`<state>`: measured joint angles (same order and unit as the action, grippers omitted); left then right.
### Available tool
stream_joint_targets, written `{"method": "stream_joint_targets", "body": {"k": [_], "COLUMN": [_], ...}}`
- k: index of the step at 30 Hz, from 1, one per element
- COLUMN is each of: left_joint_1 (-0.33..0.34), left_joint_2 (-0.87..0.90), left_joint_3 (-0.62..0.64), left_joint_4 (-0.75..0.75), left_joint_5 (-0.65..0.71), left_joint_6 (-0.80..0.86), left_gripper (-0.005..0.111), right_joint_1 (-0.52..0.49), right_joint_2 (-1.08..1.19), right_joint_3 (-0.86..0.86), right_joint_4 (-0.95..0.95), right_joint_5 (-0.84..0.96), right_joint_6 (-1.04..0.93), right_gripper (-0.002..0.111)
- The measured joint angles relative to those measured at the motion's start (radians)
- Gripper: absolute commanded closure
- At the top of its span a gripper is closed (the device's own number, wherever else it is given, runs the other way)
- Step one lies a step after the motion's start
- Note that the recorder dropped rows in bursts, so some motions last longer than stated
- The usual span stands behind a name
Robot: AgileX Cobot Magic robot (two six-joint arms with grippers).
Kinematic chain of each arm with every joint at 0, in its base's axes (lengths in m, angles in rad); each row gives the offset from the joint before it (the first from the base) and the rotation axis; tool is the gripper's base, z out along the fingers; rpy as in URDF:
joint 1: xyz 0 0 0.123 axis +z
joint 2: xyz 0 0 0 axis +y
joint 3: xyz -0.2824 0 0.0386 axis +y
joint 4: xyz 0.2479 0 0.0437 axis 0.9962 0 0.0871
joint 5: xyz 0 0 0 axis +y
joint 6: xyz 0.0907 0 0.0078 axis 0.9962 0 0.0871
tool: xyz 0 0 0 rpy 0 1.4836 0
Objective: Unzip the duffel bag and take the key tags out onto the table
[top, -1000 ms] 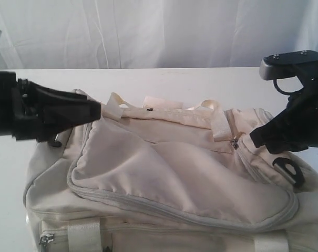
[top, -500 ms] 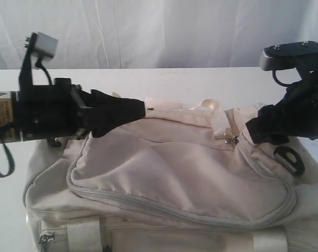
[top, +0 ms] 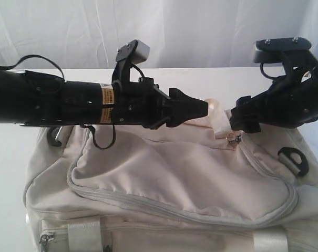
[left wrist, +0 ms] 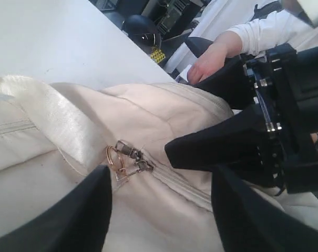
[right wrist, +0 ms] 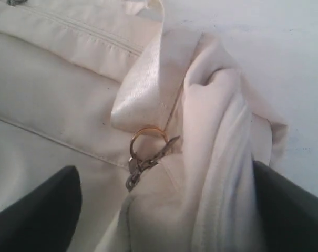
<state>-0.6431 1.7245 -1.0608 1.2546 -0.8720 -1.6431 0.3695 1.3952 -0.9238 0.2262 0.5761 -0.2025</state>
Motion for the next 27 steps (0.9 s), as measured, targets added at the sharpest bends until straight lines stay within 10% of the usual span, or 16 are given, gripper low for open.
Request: {"method": "stream_joint_targets", "body": {"k": [13,27], "left_joint_1": [-0.063,-0.066], "left_joint_2": [0.186,0.302], "left_joint_3": [-0.13,-0.215], "left_joint_4": [0.026,0.028], "left_joint_5": [0.0,0.07], "left_joint_6": [-0.037,-0.066], "left_gripper": [0.047,0.047], "right_joint_1": [0.0,0.0], "right_joint_2": [0.073,0.073], "right_joint_3": [0.0,0.0], "right_joint_4": [-0.01,-0.021], "right_joint_5": [-0.083,-0.087], "right_joint_6": [0.026,0.026], "right_gripper": [0.105,0.108]}}
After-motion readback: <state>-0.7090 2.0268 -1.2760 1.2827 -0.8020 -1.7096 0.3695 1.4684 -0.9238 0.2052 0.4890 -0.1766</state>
